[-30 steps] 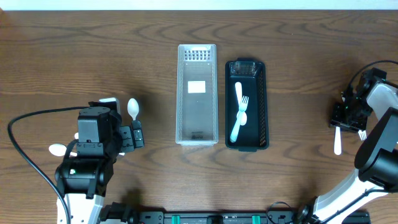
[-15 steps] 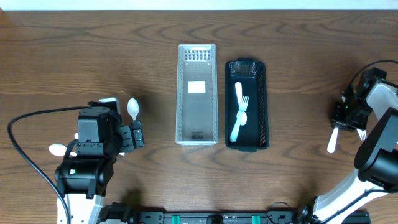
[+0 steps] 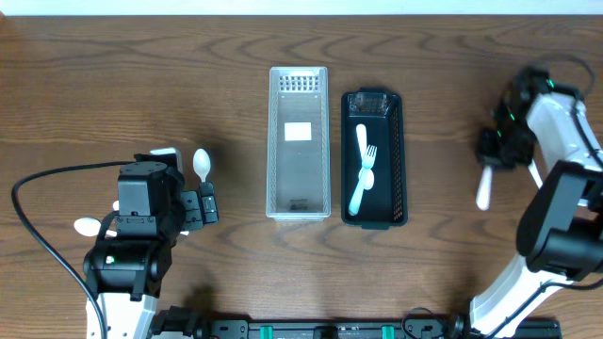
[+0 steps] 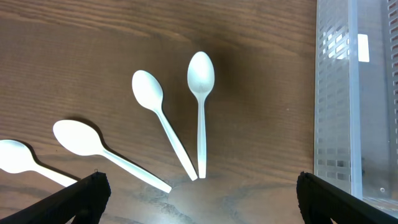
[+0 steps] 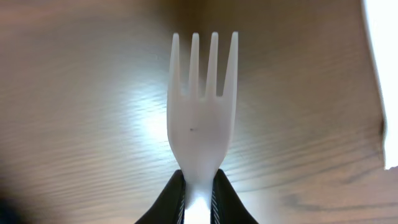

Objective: Pack container
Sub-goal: 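Place the second fork with the right gripper into the dark green basket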

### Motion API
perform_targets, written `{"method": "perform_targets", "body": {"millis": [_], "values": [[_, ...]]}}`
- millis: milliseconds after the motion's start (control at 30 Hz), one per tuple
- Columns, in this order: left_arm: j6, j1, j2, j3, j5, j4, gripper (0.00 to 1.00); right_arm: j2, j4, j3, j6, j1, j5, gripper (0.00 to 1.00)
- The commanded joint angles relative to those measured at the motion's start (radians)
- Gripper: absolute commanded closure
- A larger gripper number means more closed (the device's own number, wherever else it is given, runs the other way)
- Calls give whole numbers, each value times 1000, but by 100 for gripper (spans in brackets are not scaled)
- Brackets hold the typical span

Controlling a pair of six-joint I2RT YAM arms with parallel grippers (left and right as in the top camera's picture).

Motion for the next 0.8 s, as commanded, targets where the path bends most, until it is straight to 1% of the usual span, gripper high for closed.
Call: {"method": "perform_targets", "body": {"millis": [0,133,300,433,533,633,767], "values": [[-9,4,-1,14,-1,-2,2,-104,-45,132,93,111,-30,97],[-10,4,-1,14,-1,-2,2,-156,-95,222,174,254,-30,99],[-9,4,-1,14,-1,-2,2,-157,-92,206,277,401,-28,98],[-10,4,-1,14,-1,-2,2,-126,-38,140,351,492,-28,98],[-10,4,-1,14,-1,-2,2,-97,23,65,377,534,-28,98],[-9,4,-1,14,-1,-2,2,-67,93,-26,379,564,-29,96],[-10,4,-1,14,-1,-3,2,-31,169,-119,371,583,-29,91]]}}
